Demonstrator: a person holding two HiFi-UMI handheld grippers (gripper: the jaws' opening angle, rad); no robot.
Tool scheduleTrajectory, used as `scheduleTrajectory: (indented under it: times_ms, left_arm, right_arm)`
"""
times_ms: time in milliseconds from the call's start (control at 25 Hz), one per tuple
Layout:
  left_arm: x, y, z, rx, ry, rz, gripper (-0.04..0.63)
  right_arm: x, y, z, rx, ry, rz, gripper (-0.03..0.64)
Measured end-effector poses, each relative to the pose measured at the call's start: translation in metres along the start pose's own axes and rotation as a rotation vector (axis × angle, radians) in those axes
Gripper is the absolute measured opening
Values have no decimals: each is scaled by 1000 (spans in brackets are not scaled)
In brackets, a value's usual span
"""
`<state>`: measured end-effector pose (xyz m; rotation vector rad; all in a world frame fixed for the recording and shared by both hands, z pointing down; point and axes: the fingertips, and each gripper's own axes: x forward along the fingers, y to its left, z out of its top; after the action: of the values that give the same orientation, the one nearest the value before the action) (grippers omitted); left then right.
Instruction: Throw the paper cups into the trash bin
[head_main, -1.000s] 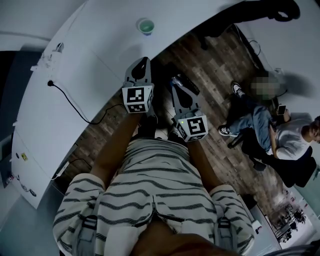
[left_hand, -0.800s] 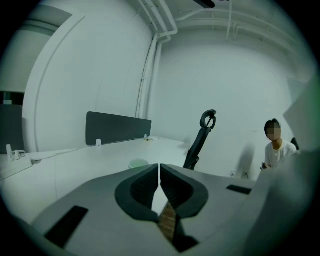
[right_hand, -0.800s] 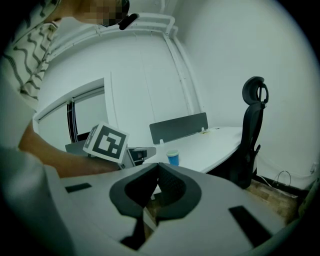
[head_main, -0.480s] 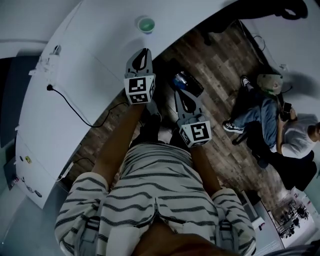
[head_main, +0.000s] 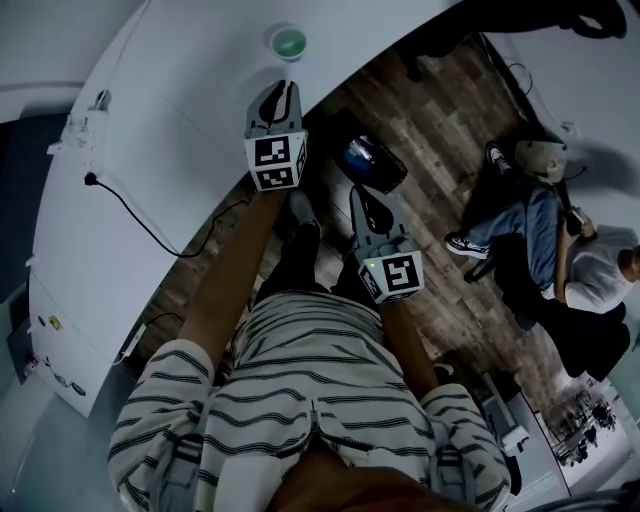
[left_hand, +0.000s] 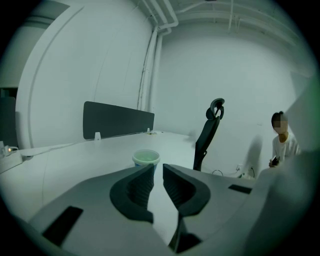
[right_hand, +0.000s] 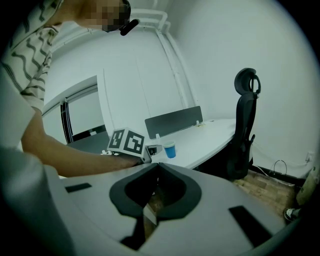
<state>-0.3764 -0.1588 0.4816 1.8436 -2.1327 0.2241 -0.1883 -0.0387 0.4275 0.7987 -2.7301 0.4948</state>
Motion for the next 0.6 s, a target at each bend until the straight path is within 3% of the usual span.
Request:
scheduleTrajectory:
  times_ms: [600]
  left_arm:
    - [48,23,-20,11,50,36,224]
  right_arm:
    - [4,2,-15,12,29,-13,9]
